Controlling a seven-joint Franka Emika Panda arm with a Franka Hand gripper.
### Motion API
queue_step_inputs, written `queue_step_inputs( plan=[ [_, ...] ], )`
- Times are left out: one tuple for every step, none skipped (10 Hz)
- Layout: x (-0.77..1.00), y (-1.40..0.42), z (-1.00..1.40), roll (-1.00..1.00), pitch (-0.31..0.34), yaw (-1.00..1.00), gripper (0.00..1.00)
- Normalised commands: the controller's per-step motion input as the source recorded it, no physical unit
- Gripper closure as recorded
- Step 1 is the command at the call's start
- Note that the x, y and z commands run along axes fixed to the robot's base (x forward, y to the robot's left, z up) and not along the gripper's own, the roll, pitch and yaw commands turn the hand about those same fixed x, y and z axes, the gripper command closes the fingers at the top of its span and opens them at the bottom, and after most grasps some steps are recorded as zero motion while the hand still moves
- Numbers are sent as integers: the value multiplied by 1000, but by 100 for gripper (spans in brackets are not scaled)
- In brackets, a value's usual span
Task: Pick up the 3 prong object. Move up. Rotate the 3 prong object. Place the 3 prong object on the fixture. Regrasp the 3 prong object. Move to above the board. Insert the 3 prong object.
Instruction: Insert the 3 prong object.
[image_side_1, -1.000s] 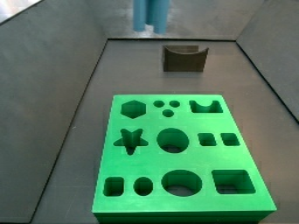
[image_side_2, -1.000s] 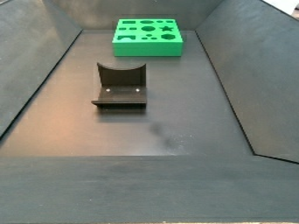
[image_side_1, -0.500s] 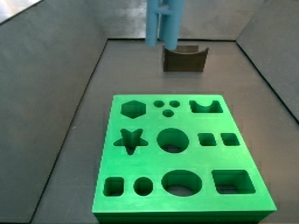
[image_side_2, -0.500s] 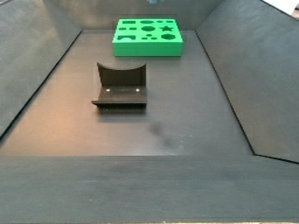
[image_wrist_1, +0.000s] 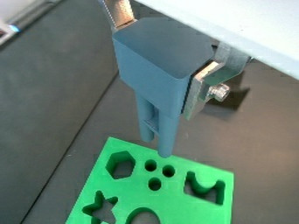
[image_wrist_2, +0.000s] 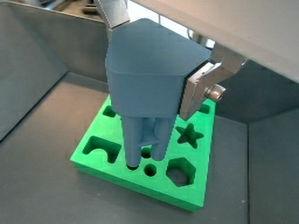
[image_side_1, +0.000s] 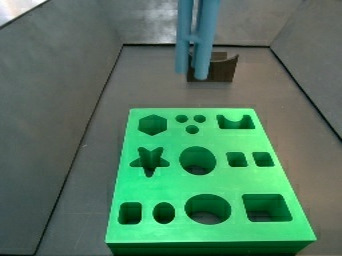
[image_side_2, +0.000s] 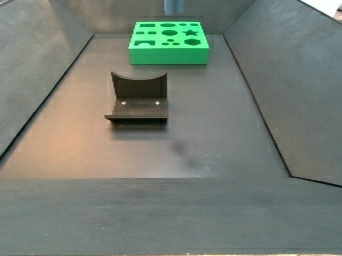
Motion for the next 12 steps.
queue_step_inputs(
  plan=[
    [0,-77,-320,-41,-87,-623,100],
    [0,-89,-309,-34,-84,-646,100],
    [0,-126,-326,-24,-87,-689,100],
    [0,-131,-317,-16,-83,-697,100],
    [0,-100,-294,-36,-87,-694,100],
    [0,-129,-331,0,-67,-723,100],
    [0,-103,-334,0,-53,-746,100],
    [0,-86,-360,0,-37,-737,100],
    [0,-74,-366,0,-36,-746,100],
    [-63,-20,-291,0,0,-669,100],
    [0,0,-151,0,0,-651,100],
    [0,0,-17,0,-3,0,100]
  ],
)
